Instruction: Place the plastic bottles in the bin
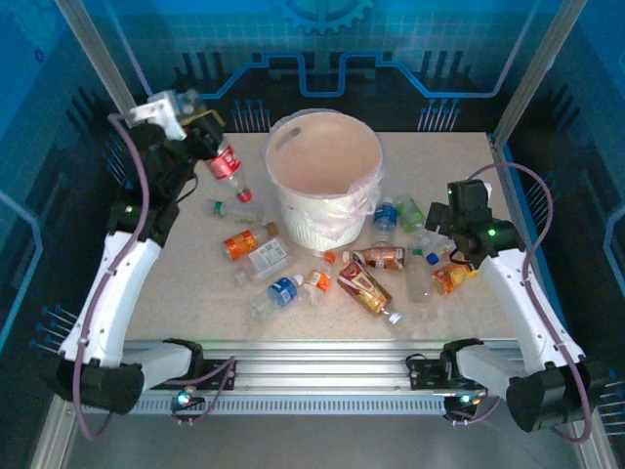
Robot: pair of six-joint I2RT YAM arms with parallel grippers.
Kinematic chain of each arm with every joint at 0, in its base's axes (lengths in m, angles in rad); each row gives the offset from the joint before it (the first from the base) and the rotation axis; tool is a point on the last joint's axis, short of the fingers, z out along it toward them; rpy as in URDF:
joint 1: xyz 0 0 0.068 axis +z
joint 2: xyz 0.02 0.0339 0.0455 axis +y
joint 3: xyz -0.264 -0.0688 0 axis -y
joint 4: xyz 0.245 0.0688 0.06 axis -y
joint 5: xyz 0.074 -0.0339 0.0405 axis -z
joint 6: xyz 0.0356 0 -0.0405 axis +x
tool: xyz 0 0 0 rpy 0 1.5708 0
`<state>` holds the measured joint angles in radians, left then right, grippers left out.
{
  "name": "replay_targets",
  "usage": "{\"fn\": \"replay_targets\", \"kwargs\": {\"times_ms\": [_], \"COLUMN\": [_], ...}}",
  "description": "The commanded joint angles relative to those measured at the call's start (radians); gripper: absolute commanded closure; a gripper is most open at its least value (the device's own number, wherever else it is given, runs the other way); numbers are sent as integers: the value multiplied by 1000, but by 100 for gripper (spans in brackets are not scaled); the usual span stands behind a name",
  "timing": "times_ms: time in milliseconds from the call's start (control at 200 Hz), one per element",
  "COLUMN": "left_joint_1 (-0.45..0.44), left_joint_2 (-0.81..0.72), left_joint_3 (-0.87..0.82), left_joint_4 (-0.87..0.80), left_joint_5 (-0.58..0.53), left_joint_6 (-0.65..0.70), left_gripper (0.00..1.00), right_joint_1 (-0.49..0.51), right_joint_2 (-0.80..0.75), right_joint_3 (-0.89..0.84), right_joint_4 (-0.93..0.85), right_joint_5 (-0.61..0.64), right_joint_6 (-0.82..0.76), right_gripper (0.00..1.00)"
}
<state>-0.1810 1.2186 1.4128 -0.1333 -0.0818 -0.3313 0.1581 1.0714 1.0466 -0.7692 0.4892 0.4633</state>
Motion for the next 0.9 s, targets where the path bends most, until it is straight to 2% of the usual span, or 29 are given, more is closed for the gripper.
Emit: {"fn": "replay_targets", "kwargs": {"times_ms": [0,225,380,580,895], "left_joint_1": [-67,-154,-177,-208,-255], "left_joint_2": [79,260,367,502,659], "left_joint_3": [111,332,445,597,732], "left_joint_4": [168,186,185,18,-255], "left_joint_5": [86,177,238,322,313], "left_joint_6": [133,261,289,373,510], "left_gripper": [62,61,61,58,57], "right_joint_1": [11,13,12,13,12], "right_joint_2": [-16,-46,-51,-60,-53], "right_joint_3": [7,-4,-4,-9,-6], "right_joint_4": [-7,-12,-13,-15,-13], "right_joint_5": [-15,-24,-39,-47,-59], "right_joint_6": [24,44,54,63,70], "right_gripper": [0,0,0,0,0]}}
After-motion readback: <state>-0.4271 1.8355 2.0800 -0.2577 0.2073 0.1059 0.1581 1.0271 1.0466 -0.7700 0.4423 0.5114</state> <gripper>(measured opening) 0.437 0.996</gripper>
